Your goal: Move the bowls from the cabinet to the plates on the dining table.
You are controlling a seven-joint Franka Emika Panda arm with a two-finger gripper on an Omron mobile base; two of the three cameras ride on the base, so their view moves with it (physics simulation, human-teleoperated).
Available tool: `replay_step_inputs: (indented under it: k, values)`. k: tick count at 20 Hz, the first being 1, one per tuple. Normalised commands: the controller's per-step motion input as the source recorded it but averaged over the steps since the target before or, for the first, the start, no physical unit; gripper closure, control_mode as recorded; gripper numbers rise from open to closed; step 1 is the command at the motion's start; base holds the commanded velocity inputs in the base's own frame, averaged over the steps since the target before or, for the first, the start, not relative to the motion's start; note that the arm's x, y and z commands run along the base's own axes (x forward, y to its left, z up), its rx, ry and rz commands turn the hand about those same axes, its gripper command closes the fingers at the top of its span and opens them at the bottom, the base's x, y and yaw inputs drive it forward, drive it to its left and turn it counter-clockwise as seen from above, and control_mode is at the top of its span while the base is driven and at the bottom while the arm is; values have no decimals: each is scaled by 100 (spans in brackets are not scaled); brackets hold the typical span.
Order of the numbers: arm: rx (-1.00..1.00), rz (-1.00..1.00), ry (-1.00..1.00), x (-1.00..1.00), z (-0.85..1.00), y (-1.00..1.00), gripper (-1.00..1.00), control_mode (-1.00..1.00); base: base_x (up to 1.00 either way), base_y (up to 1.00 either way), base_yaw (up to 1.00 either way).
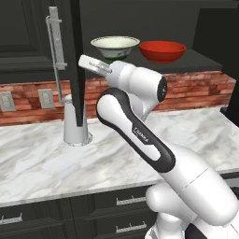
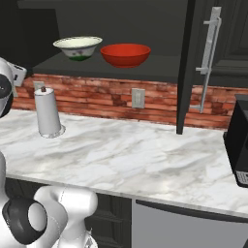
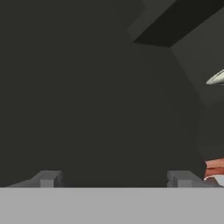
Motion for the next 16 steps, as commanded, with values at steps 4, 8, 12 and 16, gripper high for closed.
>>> replay_step_inputs:
  k: [4,8,12,16]
  values:
    - [1,-1,1,24,-11,52,-100,-100,0,0,0]
    - [-1,0,6,27,-8,49,-100,-100,0,0,0]
    - [-4,-3,7,15,3,22,-100,-100,0,0,0]
    - [0,-9,9,2,5,-8,-100,-100,0,0,0]
